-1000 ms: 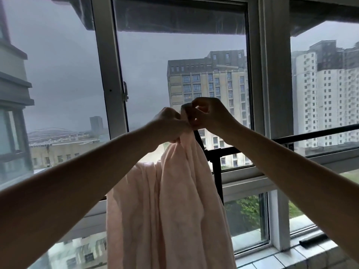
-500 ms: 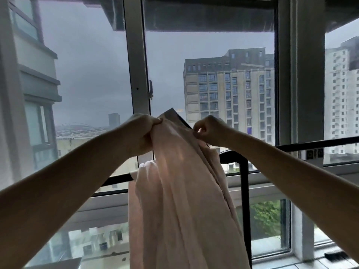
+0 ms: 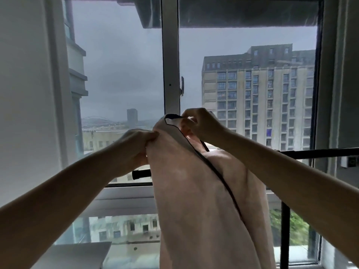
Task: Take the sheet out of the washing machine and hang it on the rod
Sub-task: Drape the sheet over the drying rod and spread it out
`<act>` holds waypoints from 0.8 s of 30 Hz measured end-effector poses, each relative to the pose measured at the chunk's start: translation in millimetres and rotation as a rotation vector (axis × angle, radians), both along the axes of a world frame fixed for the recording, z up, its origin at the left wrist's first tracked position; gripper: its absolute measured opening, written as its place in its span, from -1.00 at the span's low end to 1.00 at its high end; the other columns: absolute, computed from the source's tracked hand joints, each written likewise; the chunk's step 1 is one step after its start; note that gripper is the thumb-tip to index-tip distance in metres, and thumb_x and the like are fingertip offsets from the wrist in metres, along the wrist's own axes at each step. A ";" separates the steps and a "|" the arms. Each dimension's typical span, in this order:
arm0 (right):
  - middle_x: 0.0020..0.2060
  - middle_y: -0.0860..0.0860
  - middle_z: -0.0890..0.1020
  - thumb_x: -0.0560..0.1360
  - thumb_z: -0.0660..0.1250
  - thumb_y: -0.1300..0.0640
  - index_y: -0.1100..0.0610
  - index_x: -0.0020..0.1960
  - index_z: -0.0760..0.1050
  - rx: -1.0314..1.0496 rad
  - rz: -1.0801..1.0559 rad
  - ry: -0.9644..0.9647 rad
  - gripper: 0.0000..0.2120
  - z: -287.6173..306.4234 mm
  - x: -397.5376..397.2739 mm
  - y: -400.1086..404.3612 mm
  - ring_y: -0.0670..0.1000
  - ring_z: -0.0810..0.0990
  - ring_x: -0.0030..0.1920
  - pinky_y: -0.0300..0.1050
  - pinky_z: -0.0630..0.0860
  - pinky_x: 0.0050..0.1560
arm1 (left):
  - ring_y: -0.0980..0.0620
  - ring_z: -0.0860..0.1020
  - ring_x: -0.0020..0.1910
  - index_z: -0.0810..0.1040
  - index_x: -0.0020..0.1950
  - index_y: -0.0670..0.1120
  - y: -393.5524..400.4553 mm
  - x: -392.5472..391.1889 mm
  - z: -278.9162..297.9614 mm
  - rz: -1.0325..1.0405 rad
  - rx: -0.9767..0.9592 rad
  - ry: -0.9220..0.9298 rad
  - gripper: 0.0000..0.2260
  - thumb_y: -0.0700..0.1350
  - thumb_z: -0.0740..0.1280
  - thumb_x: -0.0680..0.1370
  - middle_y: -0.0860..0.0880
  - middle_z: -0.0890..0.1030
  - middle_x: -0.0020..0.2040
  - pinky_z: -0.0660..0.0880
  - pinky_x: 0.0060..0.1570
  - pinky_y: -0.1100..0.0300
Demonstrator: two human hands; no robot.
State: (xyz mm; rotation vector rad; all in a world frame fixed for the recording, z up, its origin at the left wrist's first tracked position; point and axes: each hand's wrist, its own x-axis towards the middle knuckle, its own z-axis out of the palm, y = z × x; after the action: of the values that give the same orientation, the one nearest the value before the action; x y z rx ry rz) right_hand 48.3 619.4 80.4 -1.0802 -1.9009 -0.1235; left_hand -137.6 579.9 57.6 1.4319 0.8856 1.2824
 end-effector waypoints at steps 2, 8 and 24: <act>-0.29 -0.04 0.62 0.52 0.29 0.26 0.19 -0.10 0.60 -0.049 0.027 -0.101 -0.89 -4.5 -12.8 2.9 -0.10 0.57 -0.28 -0.22 0.44 -0.18 | -0.21 0.57 -0.06 0.52 0.11 -0.40 1.3 -9.4 -7.0 0.012 -0.015 0.010 -0.78 -0.27 0.19 0.60 -0.35 0.56 0.01 0.58 -0.07 -0.02; -0.25 -0.04 0.63 0.58 0.26 0.19 0.09 0.12 0.54 -0.316 0.176 -0.264 -0.85 -22.6 -24.7 -5.3 -0.22 0.54 -0.36 -0.42 0.43 -0.32 | -0.04 0.57 -0.33 0.55 0.08 -0.32 0.6 -15.7 -18.9 -0.084 -0.126 0.069 -0.81 -0.29 0.21 0.54 -0.20 0.54 -0.16 0.56 -0.36 0.18; 0.13 -0.03 0.54 0.47 0.37 -0.06 0.11 0.29 0.43 -0.221 -0.051 -0.330 -0.55 -50.3 19.0 -59.8 -0.11 0.51 0.10 -0.21 0.45 0.10 | 0.29 0.55 -0.21 0.64 -0.14 0.08 24.8 -5.5 -13.4 0.028 0.874 0.964 -0.80 -0.24 0.41 0.44 0.19 0.61 -0.21 0.39 -0.22 0.47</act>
State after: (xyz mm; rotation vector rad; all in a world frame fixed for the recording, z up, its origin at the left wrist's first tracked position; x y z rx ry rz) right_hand 67.3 559.6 30.1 -1.3217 -2.2219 -0.1286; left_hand -143.1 604.7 44.2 2.8666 0.9643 0.9880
